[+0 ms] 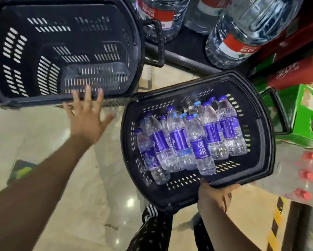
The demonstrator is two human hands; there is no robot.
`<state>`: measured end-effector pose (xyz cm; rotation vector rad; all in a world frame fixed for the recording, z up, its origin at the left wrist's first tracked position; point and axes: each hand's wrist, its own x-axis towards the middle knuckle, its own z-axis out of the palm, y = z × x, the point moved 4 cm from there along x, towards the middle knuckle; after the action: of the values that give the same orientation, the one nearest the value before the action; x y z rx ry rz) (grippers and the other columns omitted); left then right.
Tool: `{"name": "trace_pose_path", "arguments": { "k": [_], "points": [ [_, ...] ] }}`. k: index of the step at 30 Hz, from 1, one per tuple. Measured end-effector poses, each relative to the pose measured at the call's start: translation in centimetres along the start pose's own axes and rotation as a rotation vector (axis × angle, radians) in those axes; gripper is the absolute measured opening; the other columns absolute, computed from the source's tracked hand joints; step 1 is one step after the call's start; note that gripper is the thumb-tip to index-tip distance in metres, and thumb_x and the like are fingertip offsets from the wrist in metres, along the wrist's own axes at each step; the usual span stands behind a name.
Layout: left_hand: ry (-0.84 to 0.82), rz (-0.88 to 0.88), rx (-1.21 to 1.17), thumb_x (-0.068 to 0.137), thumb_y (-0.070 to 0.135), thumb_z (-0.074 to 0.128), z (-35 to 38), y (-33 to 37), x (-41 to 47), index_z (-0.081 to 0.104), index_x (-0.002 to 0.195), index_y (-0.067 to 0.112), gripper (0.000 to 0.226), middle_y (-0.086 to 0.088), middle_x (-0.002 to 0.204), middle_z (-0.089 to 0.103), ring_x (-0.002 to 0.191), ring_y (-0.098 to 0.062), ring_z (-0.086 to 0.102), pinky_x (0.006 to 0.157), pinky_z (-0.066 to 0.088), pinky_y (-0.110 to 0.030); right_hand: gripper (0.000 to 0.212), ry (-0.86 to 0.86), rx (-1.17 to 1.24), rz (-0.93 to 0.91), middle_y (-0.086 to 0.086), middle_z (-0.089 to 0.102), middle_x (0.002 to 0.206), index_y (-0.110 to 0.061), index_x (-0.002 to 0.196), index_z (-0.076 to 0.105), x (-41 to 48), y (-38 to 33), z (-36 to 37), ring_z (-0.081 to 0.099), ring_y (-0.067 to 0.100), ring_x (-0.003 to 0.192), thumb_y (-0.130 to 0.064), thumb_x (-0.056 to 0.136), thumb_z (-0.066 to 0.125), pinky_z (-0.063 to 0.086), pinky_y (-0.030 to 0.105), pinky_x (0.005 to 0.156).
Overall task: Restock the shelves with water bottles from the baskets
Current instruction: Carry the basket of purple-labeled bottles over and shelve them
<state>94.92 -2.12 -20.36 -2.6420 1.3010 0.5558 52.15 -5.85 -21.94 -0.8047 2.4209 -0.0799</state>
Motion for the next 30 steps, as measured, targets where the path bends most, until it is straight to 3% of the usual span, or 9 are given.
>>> {"name": "trace_pose_path", "arguments": {
  "k": [3,6,8,10,14,21,24,27,30],
  "points": [
    [-0.054,-0.012,-0.174,0.087,0.077,0.020,2.9,4.1,-5.7,-0.014,0.151,0.033,0.086,-0.005,0.159,-0.022,0.147,-0.036,-0.013,0.112,0.000,-0.064,0.101,-0.121,-0.079,-0.016,0.020,0.029,0.153,-0.023,0.152,-0.013,-1.8,-1.8,-0.6,0.031,0.040,0.138,-0.024,0.089,0.067,0.025,0.043,0.111],
    [-0.174,-0.232,-0.452,0.086,0.068,0.044,6.1,7.3,-10.7,-0.016,0.151,0.029,0.097,-0.010,0.160,-0.017,0.146,-0.043,0.002,0.112,0.015,-0.066,0.110,-0.076,-0.150,-0.039,0.028,0.028,0.149,-0.018,0.153,-0.010,-0.3,-0.9,-1.6,0.032,0.046,0.134,-0.045,0.082,0.070,0.028,0.052,0.112],
    [-0.206,-0.318,-0.661,0.087,0.052,0.059,7.0,9.3,-12.7,-0.018,0.151,0.025,0.104,-0.017,0.160,-0.012,0.139,-0.048,0.025,0.104,0.036,-0.058,0.109,-0.017,-0.296,-0.205,0.036,0.037,0.136,-0.013,0.154,-0.001,0.8,-2.3,-4.3,0.038,0.049,0.124,-0.048,0.079,0.071,0.034,0.054,0.104],
    [-0.160,-0.340,-0.766,0.089,0.034,0.064,7.3,10.3,-13.2,-0.019,0.151,0.022,0.104,-0.019,0.160,-0.006,0.132,-0.049,0.037,0.094,0.043,-0.052,0.105,0.084,-0.407,-0.411,0.038,0.036,0.133,-0.011,0.154,0.009,3.4,-4.7,-7.4,0.039,0.050,0.119,-0.044,0.078,0.074,0.036,0.055,0.100],
    [-0.019,-0.251,-0.793,0.090,0.012,0.058,7.6,10.2,-12.4,-0.019,0.151,0.021,0.099,-0.012,0.160,0.011,0.135,-0.041,0.035,0.100,0.042,-0.051,0.104,0.152,-0.499,-0.545,0.039,0.033,0.134,-0.015,0.154,0.009,11.7,-9.8,-11.6,0.037,0.050,0.120,-0.049,0.078,0.072,0.031,0.054,0.100],
    [-0.050,-0.150,-0.678,0.085,0.002,0.063,7.5,9.3,-9.0,-0.025,0.149,0.019,0.110,-0.025,0.145,0.038,0.128,-0.043,0.042,0.100,0.041,-0.050,0.084,-0.180,-0.438,-0.579,0.032,0.043,0.138,-0.020,0.154,-0.005,17.7,-12.5,-9.7,0.046,0.049,0.121,-0.026,0.096,0.055,0.037,0.050,0.103],
    [-0.106,-0.138,-0.622,0.085,0.009,0.067,6.4,9.3,-6.2,-0.024,0.149,0.021,0.112,-0.027,0.142,0.041,0.125,-0.046,0.045,0.098,0.043,-0.051,0.077,-0.166,-0.333,-0.580,0.024,0.046,0.141,-0.028,0.154,0.001,17.3,-11.3,-9.2,0.047,0.048,0.122,-0.019,0.098,0.052,0.039,0.051,0.103],
    [-0.140,-0.147,-0.659,0.088,0.021,0.068,4.7,10.6,-3.4,-0.021,0.151,0.022,0.109,-0.025,0.145,0.039,0.127,-0.043,0.044,0.101,0.040,-0.046,0.071,-0.158,-0.302,-0.577,0.031,0.056,0.127,-0.033,0.154,0.006,16.7,-10.5,-9.5,0.056,0.049,0.106,-0.015,0.099,0.047,0.046,0.047,0.088],
    [-0.057,-0.238,-0.740,0.090,0.026,0.065,3.7,12.0,-3.7,-0.013,0.153,0.018,0.101,-0.021,0.153,0.026,0.137,-0.037,0.033,0.110,0.032,-0.042,0.069,-0.133,-0.313,-0.543,0.038,0.047,0.131,-0.034,0.154,0.002,16.6,-10.1,-9.3,0.055,0.050,0.104,-0.019,0.100,0.043,0.045,0.047,0.086]
  ]
}}
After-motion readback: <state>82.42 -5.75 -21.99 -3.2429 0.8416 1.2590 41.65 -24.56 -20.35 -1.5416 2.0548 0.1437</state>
